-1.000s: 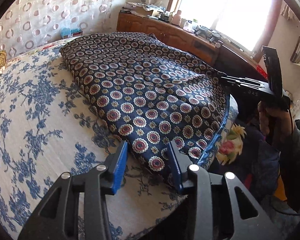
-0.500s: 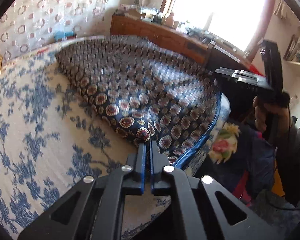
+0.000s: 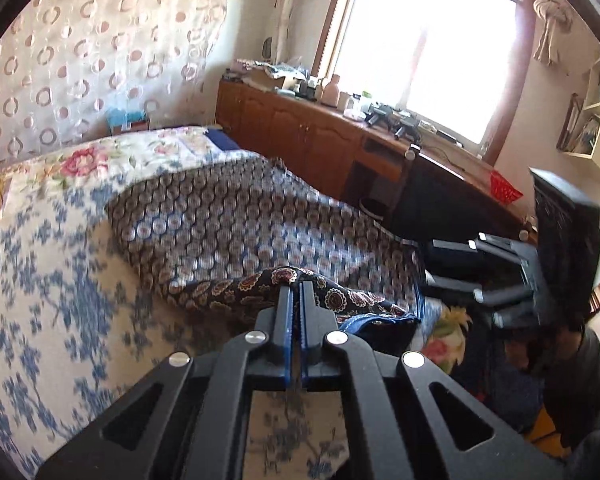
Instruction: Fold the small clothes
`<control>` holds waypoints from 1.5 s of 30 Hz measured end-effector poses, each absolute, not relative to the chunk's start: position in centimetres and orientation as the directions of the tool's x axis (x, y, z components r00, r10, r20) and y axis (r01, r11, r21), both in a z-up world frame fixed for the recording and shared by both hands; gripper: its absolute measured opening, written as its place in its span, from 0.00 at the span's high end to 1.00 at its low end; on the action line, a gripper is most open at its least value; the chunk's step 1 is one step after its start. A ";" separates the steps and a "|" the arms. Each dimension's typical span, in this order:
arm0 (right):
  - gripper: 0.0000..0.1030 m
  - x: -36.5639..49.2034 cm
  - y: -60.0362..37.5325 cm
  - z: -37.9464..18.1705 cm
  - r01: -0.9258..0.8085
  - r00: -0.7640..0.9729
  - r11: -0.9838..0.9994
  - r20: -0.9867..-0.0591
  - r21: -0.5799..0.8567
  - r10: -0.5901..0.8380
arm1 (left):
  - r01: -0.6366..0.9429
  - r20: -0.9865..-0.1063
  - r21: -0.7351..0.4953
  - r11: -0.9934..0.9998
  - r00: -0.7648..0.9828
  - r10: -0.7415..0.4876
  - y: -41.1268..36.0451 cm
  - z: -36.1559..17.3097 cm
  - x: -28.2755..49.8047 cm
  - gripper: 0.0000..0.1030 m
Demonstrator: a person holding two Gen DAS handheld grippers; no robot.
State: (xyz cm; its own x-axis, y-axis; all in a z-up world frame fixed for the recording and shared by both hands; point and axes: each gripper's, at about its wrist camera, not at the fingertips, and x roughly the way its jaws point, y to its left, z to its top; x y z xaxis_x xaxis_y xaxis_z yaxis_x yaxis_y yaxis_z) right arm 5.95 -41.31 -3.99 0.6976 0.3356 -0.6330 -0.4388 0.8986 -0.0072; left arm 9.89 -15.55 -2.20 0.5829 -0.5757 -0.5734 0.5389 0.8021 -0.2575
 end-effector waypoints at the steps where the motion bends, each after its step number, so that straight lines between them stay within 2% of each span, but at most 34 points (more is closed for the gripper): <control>1: 0.42 5.6 -41.0 -3.8 -0.449 0.696 0.894 -0.630 -0.007 0.344 | 0.539 -0.571 -0.258 0.802 0.585 -0.576 -15.7 -2.0 10.1 1.00; 7: 0.39 4.1 -39.6 -3.5 -0.502 0.678 0.865 -0.625 -0.012 0.386 | 0.532 -0.559 -0.260 0.806 0.598 -0.574 -16.0 -1.3 11.2 1.00; 16: 0.39 4.4 -38.9 -5.9 -0.528 0.636 0.849 -0.671 -0.018 0.381 | 0.509 -0.554 -0.278 0.815 0.608 -0.568 -15.6 -1.5 11.8 1.00; 25: 0.39 6.2 -40.7 -8.4 -0.461 0.643 0.884 -0.716 -0.078 0.273 | 0.490 -0.544 -0.291 0.822 0.622 -0.563 -14.7 -1.2 11.9 1.00; 33: 0.39 7.9 -43.4 -9.0 -0.392 0.690 0.906 -0.702 -0.157 0.177 | 0.478 -0.536 -0.300 0.825 0.631 -0.560 -13.8 -1.2 11.6 1.00; 36: 0.61 8.7 -44.1 -9.1 -0.385 0.690 0.907 -0.706 -0.171 0.160 | 0.472 -0.530 -0.310 0.825 0.635 -0.563 -13.2 -1.0 11.2 1.00; 39: 0.91 8.9 -44.4 -8.7 -0.386 0.695 0.908 -0.698 -0.160 0.173 | 0.469 -0.526 -0.310 0.827 0.640 -0.560 -12.5 -0.8 10.5 1.00; 42: 0.97 8.7 -44.1 -7.5 -0.398 0.712 0.908 -0.669 -0.133 0.214 | 0.462 -0.520 -0.307 0.832 0.650 -0.553 -11.6 -0.5 9.7 1.00; 45: 0.98 8.4 -43.4 -6.3 -0.426 0.700 0.899 -0.667 -0.105 0.254 | 0.451 -0.513 -0.295 0.842 0.669 -0.538 -10.5 -0.2 8.7 1.00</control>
